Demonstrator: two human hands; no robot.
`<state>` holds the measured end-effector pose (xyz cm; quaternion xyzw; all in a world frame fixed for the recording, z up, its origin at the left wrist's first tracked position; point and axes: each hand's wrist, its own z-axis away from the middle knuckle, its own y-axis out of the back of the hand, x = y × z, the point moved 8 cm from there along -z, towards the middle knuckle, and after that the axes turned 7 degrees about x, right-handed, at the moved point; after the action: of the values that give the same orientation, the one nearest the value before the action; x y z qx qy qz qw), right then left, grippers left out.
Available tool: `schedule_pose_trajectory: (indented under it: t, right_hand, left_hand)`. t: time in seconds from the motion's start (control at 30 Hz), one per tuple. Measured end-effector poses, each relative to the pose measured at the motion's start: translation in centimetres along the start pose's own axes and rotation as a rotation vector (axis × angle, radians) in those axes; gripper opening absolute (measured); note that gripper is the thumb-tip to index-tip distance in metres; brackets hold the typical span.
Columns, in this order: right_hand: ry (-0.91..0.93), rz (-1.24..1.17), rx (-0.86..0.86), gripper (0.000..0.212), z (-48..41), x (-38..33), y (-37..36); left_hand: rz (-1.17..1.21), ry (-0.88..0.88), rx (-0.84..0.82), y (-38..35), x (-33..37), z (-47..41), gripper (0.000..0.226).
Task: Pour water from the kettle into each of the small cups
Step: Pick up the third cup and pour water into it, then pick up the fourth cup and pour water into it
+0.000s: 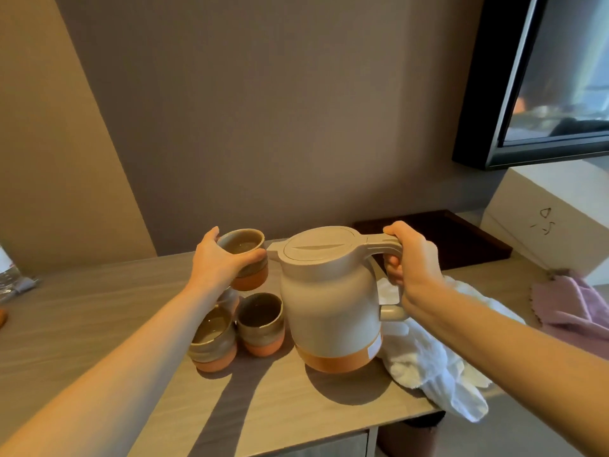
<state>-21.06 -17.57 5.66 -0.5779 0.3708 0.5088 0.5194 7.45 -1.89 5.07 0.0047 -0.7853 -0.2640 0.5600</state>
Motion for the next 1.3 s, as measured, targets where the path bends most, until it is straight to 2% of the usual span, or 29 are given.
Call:
schedule_pose_trajectory:
  t: [0.47,0.63,0.8,1.17,1.3]
  right_hand:
    - [-0.06,-0.027,0.01,0.037,-3.7,4.6,1.0]
    - [-0.064,0.007,0.024,0.033,-4.3,5.1,1.2]
    - [-0.048,0.024,0.007,0.033,-4.4,5.3,0.8]
    - [-0.011,0.054,0.016,0.035,-4.3,5.4,0.9]
    - [0.005,0.077,0.018,0.036,-4.3,5.5,1.1]
  left_hand:
    - [-0.208,-0.001,-0.106,-6.0,-3.9,-3.9,0.079]
    - [-0.326,-0.061,-0.124,-7.5,-3.9,-3.6,0.055]
    - [-0.505,-0.103,-0.166,-7.6,-5.2,-3.7,0.063]
    - [-0.59,-0.125,-0.272,-7.3,-7.0,-3.9,0.092]
    - [-0.636,-0.119,-0.305,-7.3,-6.7,-3.7,0.096]
